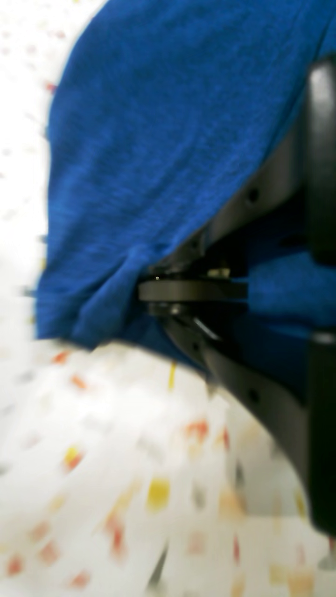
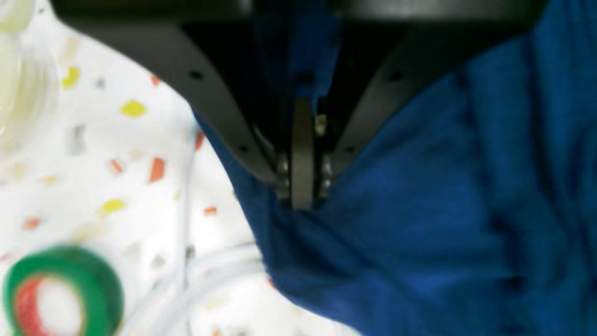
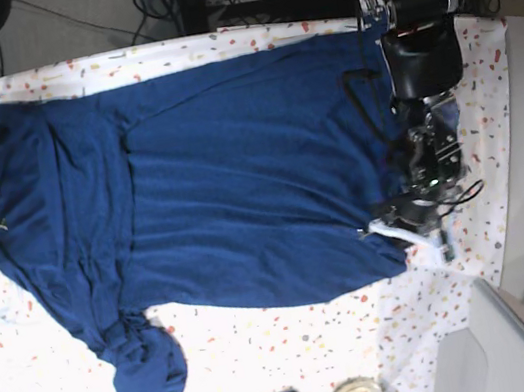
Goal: Layout the t-shirt on the table in an organized manner, then fold the t-shirt properly
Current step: 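Drag the grasped shirt edge with the left gripper back toward its corner, then hold the shirt edge with both grippers and pull it taut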
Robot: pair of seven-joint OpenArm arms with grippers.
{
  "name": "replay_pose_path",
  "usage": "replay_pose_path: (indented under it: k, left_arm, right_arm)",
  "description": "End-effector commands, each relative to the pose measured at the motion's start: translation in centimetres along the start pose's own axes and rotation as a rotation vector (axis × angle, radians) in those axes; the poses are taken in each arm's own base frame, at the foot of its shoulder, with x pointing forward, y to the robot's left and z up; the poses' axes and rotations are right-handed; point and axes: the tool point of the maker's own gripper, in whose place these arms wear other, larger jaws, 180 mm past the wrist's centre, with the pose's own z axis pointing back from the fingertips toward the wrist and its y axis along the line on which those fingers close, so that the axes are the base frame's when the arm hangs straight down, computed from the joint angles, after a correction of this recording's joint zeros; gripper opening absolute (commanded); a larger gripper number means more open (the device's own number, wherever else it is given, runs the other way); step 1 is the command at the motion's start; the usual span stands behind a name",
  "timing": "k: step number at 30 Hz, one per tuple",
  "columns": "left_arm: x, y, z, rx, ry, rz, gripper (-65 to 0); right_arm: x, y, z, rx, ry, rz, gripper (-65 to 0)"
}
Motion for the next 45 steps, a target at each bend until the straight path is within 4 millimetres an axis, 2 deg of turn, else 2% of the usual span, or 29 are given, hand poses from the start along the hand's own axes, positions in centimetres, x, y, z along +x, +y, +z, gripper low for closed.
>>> replay_pose_path:
  k: [1,3,4,8,10,12,16,18,20,22,25,27,30,31,33,37,40,43,45]
  left_arm:
    - [3.2,1.8,0.7,0.035,-0.081,0.021,-65.0]
    - [3.9,3.8,2.5,0.071,-0.112,0.073,-65.0]
    - [4.1,4.7,3.5,0.084,-0.132,0.106,-65.0]
    - [3.2,7.6,8.2,0.072,-0.178,0.184,-65.0]
    - [1.3,9.3,10.8,0.072,-0.172,0.198,-65.0]
    - [-1.0,11.0,13.1,0.065,-0.146,0.214,-65.0]
    - [-4.3,15.4,17.0,0.106,-0.107,0.226,-65.0]
    - [-5.3,17.6,18.7,0.149,-0.098,0.224,-65.0]
    - [-6.2,18.8,20.1,0.166,-0.088,0.218,-65.0]
    - [-7.0,19.1,21.1,0.152,-0.071,0.197,-65.0]
    - [-8.6,19.1,22.4,0.125,-0.030,0.167,-65.0]
    - [-9.7,18.9,23.2,0.102,-0.001,0.153,-65.0]
    - [-11.4,17.7,24.0,0.051,0.033,0.146,-65.0]
    - [-11.7,17.1,24.3,0.033,0.034,0.144,-65.0]
    - [-11.9,16.0,24.7,0.013,0.030,0.147,-65.0]
    - [-11.4,13.9,25.0,-0.011,-0.001,0.159,-65.0]
    - [-11.2,13.3,24.8,-0.019,-0.012,0.167,-65.0]
    - [-11.3,13.4,24.7,-0.018,-0.010,0.174,-43.8]
    - [-11.2,13.4,24.5,-0.018,-0.014,0.178,-34.2]
  right_arm:
    - [3.6,1.6,0.7,0.042,-0.109,0.030,-64.7]
    - [5.1,3.4,2.0,0.071,-0.170,0.068,-62.7]
    - [5.4,4.4,2.4,0.088,-0.181,0.080,-59.0]
    - [5.3,8.2,1.8,0.155,-0.087,0.122,-33.3]
    - [4.8,9.7,0.8,0.182,-0.043,0.123,-25.2]
    - [4.5,10.3,-0.4,0.196,-0.015,0.112,-25.4]
    - [3.4,10.8,-2.5,0.204,0.063,0.094,-26.7]
    - [2.7,11.1,-3.0,0.210,0.096,0.103,-26.7]
    - [2.4,11.3,-2.7,0.215,0.095,0.119,-26.7]
    - [2.4,11.7,-1.1,0.224,0.058,0.150,-26.7]
    - [1.8,11.0,2.9,0.209,-0.003,0.185,-26.4]
    - [0.8,9.3,5.6,0.162,-0.033,0.131,-26.1]
    - [-0.7,4.9,8.5,0.039,-0.075,-0.027,-24.5]
    - [-1.4,3.6,9.1,0.005,-0.078,-0.064,-22.1]
    - [-2.0,2.3,9.9,-0.002,-0.081,-0.065,-18.5]
    - [-2.9,1.2,11.0,0.014,-0.078,-0.029,-17.9]
    - [-3.4,0.9,11.3,0.006,-0.070,-0.037,-17.6]
    - [-4.6,0.6,11.3,0.003,-0.043,-0.047,-17.6]
    - [-4.9,0.5,11.2,0.004,-0.035,-0.049,-17.6]
